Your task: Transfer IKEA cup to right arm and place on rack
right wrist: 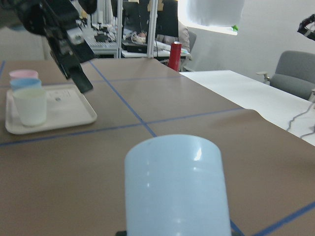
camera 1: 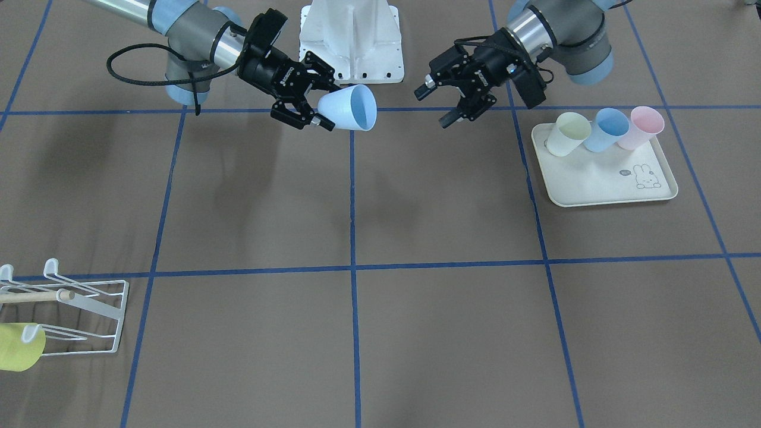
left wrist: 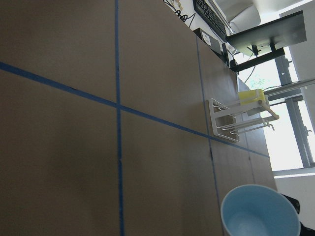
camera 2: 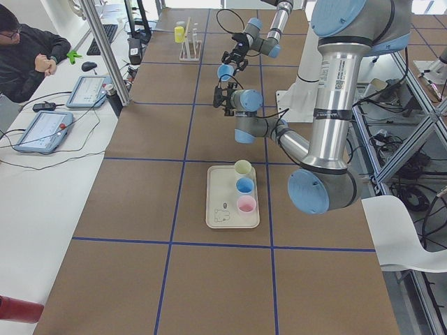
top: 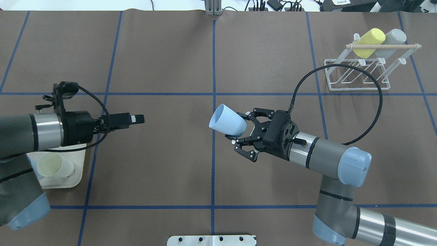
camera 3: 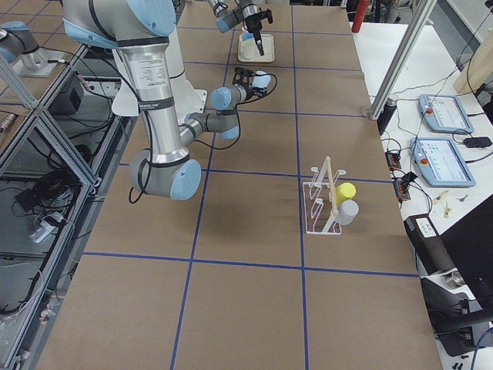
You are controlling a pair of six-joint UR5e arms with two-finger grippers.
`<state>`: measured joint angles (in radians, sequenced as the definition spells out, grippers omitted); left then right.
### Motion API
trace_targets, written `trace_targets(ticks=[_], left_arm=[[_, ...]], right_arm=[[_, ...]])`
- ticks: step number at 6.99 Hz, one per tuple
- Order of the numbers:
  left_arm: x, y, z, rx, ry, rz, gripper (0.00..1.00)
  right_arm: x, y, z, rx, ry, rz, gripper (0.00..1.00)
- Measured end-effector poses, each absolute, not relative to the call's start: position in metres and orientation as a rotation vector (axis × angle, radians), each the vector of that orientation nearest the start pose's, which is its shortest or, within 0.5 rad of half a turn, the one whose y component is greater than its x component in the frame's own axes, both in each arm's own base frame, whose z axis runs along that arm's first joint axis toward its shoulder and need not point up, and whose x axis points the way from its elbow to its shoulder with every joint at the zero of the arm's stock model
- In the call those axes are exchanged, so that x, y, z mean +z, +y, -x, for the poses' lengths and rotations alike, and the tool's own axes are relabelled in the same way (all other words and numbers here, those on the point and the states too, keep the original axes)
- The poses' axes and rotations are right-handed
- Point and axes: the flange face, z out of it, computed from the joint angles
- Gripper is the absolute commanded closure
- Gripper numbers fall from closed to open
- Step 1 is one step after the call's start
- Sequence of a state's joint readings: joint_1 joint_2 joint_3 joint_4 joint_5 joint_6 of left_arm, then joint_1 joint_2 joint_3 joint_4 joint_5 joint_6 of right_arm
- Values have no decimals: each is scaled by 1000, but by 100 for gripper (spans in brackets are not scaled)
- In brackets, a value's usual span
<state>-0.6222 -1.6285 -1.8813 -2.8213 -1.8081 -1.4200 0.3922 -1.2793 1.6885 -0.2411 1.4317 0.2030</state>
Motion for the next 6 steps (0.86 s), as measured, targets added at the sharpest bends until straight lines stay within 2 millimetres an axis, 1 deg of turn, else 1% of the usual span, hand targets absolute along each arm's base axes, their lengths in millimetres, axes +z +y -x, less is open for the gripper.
trace_targets(ticks=[1,2,3,4,5,6], left_arm=[[375,-381,-289,-105,1463,-512,0],[406,-389,-244,-21,1370,-582,0],[432,-392,-203,63,1292,-637,0],[449,-391,-174,120,1242,-669,0],[457,-390,-160,143,1219,-683,0],[461,-390,-155,150,1210,-689,0]], right_arm=[[312,-375,456,-627,-914,-1386,100],[322,-400,447,-659,-785,-1330,100],[326,-423,435,-700,-658,-1268,100],[328,-443,420,-735,-536,-1186,100],[327,-465,402,-768,-415,-1091,100],[325,-490,378,-820,-288,-1014,100]])
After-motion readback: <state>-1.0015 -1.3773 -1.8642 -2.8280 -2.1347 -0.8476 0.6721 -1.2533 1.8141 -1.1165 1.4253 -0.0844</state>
